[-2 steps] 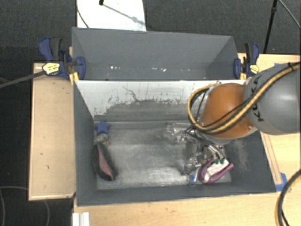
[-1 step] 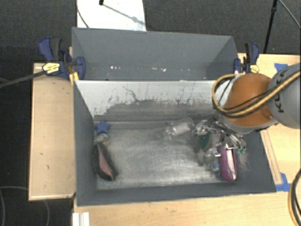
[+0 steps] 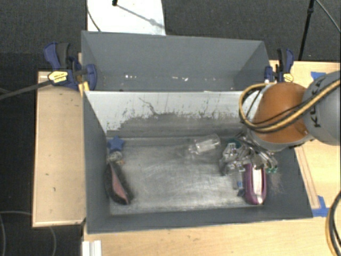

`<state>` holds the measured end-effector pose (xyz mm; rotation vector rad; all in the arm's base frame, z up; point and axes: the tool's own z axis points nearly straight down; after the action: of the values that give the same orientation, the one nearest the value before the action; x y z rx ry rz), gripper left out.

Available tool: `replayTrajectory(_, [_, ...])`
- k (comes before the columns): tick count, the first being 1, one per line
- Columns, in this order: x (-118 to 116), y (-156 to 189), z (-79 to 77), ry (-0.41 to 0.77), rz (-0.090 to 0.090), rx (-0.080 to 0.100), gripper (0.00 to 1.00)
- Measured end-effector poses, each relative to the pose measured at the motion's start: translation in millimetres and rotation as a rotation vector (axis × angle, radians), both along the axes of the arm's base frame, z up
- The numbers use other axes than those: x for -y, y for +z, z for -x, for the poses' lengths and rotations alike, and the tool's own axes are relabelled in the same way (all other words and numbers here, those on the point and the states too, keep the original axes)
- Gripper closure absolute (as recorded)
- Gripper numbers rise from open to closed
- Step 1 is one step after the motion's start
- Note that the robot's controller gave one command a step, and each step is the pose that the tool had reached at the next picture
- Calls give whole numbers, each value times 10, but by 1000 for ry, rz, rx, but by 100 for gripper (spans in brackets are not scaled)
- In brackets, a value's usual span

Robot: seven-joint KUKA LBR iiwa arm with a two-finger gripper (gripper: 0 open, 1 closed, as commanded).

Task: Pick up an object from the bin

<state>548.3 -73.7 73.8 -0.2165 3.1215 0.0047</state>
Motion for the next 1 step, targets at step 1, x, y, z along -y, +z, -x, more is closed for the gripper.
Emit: replayTrajectory(1, [-13, 161, -13, -3, 1, -6, 100])
